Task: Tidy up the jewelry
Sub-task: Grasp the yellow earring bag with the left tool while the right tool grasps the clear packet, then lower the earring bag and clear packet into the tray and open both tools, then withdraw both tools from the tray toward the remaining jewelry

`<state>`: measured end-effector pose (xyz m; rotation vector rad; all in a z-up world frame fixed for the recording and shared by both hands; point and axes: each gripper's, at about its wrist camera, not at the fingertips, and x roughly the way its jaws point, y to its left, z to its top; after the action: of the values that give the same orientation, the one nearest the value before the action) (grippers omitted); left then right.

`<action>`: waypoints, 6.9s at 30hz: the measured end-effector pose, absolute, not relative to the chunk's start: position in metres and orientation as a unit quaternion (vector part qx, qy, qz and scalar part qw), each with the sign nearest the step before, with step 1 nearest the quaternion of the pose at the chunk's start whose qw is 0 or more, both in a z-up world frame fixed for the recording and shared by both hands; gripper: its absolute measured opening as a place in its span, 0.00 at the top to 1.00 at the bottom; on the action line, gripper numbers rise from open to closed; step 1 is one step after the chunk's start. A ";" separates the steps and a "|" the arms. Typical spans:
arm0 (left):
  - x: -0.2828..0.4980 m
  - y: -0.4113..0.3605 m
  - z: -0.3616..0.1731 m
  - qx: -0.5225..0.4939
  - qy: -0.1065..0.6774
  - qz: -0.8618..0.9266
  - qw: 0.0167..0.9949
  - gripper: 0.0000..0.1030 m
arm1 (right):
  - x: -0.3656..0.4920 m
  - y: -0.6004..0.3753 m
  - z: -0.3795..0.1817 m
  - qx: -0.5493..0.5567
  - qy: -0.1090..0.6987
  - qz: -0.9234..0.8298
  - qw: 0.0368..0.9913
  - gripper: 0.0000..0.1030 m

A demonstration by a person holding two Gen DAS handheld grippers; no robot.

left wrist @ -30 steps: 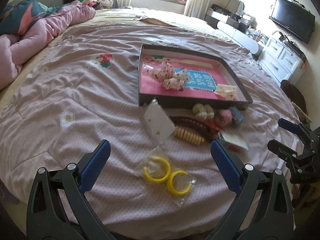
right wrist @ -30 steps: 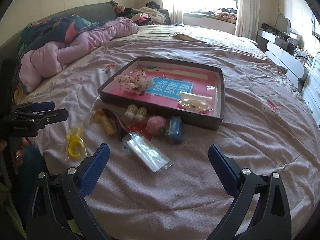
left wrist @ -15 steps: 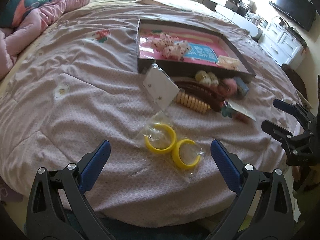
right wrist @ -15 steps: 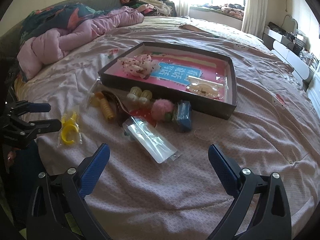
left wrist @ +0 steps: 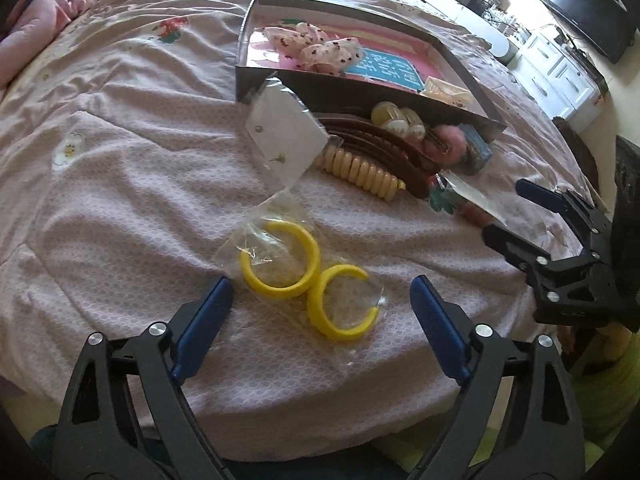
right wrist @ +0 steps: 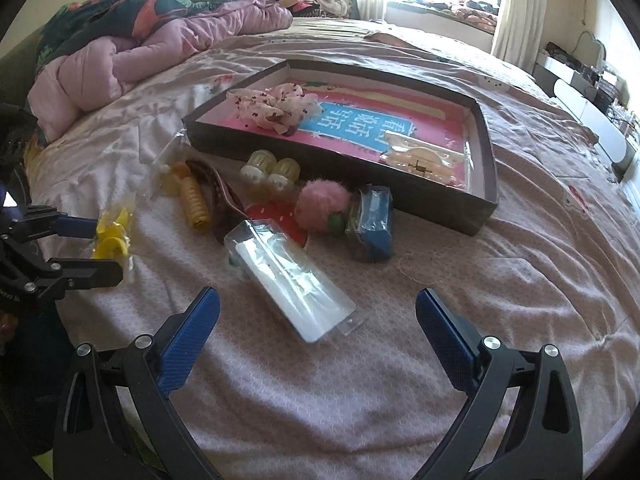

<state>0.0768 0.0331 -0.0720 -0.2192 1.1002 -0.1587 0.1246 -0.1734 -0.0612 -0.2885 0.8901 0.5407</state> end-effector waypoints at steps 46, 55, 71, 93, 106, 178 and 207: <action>0.093 -0.026 -0.024 -0.058 0.461 -0.129 0.876 0.61 | 0.126 -0.237 -0.034 -0.058 0.425 0.251 0.867 0.63; 0.117 -0.029 -0.008 -0.053 0.446 -0.131 0.884 0.61 | 0.136 -0.240 -0.019 -0.048 0.411 0.251 0.875 0.63; 0.171 -0.013 0.004 -0.058 0.433 -0.114 0.892 0.61 | 0.178 -0.224 0.001 -0.046 0.388 0.259 0.883 0.63; 0.236 -0.012 -0.026 -0.057 0.453 -0.106 0.883 0.61 | 0.261 -0.203 -0.005 -0.048 0.394 0.235 0.887 0.63; 0.248 -0.007 -0.047 -0.056 0.467 -0.102 0.876 0.60 | 0.297 -0.195 -0.032 -0.053 0.423 0.219 0.878 0.63; 0.123 0.023 0.006 -0.081 0.409 -0.047 0.908 0.11 | 0.150 -0.228 0.028 -0.040 0.361 0.225 0.904 0.07; 0.093 0.036 -0.031 -0.084 0.452 -0.021 0.888 0.11 | 0.119 -0.211 -0.008 -0.061 0.389 0.253 0.883 0.07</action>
<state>0.0925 0.0364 -0.0310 -0.1748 0.9402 -0.0430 0.1195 -0.2106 -0.0081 -0.1269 0.8107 0.5268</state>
